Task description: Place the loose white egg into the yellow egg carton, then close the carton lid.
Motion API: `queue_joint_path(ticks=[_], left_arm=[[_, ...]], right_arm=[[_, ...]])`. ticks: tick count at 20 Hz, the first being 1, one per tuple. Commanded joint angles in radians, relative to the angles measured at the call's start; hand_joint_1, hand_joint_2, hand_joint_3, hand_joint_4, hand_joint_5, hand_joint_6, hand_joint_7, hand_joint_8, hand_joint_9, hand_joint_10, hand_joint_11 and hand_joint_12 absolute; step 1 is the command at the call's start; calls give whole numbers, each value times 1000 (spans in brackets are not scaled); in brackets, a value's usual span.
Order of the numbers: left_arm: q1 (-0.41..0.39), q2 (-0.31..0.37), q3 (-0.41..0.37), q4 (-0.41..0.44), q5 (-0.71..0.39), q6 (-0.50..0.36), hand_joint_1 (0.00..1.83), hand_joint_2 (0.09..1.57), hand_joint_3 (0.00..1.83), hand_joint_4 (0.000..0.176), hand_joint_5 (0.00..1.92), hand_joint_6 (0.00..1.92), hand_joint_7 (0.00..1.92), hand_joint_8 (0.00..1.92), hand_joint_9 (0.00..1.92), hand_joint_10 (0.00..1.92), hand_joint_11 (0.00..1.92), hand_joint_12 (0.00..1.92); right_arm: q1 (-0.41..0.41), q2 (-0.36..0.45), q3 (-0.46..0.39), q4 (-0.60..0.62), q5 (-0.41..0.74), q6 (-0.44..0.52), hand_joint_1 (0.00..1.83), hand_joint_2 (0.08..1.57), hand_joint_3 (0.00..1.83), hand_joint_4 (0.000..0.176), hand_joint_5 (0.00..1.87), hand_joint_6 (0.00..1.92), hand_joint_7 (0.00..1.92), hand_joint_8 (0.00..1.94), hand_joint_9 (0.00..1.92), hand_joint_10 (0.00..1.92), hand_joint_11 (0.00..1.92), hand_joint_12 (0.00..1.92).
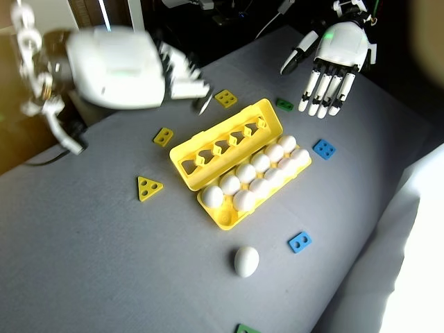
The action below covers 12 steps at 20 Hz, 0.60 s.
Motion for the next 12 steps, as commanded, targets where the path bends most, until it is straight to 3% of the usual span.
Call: queue_joint_path(ticks=[1,3,5,10,12], left_arm=[[-5,15,10,-69,-68,-4,0,1335,35,0,0,0,0,0,0,0,0,0],[-5,16,10,-68,-68,-7,0,1355,36,0,0,0,0,0,0,0,0,0],[-3,16,10,-68,-68,-10,0,1349,29,0,0,0,0,0,0,0,0,0],[-2,16,16,-60,-66,-14,0,1358,23,0,1,0,0,0,0,0,0,0],[-7,18,25,-33,-69,-39,0,1355,20,0,0,0,0,0,0,0,0,0]], right_arm=[[17,11,8,63,28,0,0,1157,29,0,91,0,84,0,29,0,0,0],[32,11,18,70,-4,0,0,1165,25,0,101,4,101,6,44,6,0,0],[38,10,17,116,-70,-60,0,1167,20,0,121,10,121,11,59,10,0,0],[59,4,26,427,-183,-506,0,1174,16,0,93,0,98,0,32,0,0,0],[75,-26,58,437,-195,-536,0,1176,14,0,85,0,83,0,24,0,0,0]])
